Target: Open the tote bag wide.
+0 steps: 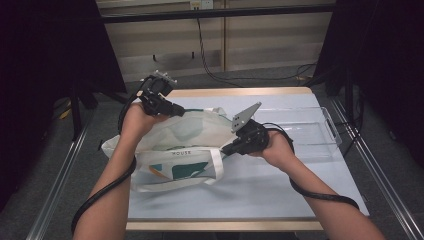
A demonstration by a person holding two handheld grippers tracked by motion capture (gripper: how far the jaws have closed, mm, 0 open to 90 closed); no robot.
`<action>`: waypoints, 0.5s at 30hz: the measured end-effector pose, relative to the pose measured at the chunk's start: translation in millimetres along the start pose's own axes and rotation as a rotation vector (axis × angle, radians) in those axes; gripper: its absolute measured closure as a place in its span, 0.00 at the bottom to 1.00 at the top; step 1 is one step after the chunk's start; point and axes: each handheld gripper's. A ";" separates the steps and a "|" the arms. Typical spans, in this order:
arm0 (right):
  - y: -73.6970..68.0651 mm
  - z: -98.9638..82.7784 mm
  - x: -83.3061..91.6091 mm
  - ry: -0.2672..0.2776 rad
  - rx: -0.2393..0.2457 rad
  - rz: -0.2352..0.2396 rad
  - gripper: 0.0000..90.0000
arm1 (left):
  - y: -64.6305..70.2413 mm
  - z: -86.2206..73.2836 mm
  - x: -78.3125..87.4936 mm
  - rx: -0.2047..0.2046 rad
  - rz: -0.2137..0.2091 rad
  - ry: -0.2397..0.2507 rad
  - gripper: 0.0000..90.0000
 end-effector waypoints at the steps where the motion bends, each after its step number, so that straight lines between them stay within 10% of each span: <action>1: 0.6 -0.3 0.2 -0.002 -0.008 0.000 0.99 | 0.6 -0.7 -0.1 -0.002 -0.002 -0.004 0.84; 4: 1.5 -0.7 0.7 0.005 -0.011 0.000 0.99 | 4.2 -5.5 -3.8 0.072 0.008 0.036 0.74; 8: 0.8 -1.1 0.9 0.004 -0.009 -0.003 0.99 | 0.7 -12.3 1.3 0.018 -0.010 -0.015 0.72; 13: 0.3 -1.8 -0.3 0.012 -0.011 0.003 0.99 | 2.3 -20.8 2.9 0.073 -0.011 0.018 0.91; 15: -1.3 -0.6 -0.5 0.007 -0.004 0.005 0.99 | -1.3 -20.4 6.1 0.036 0.008 -0.012 0.96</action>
Point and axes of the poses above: each handheld gripper's, and its own axes: x roughly backward along the jaws, z roughly out of its top, y roughly to its right, and after that the axes turned 2 degrees about y, right-handed
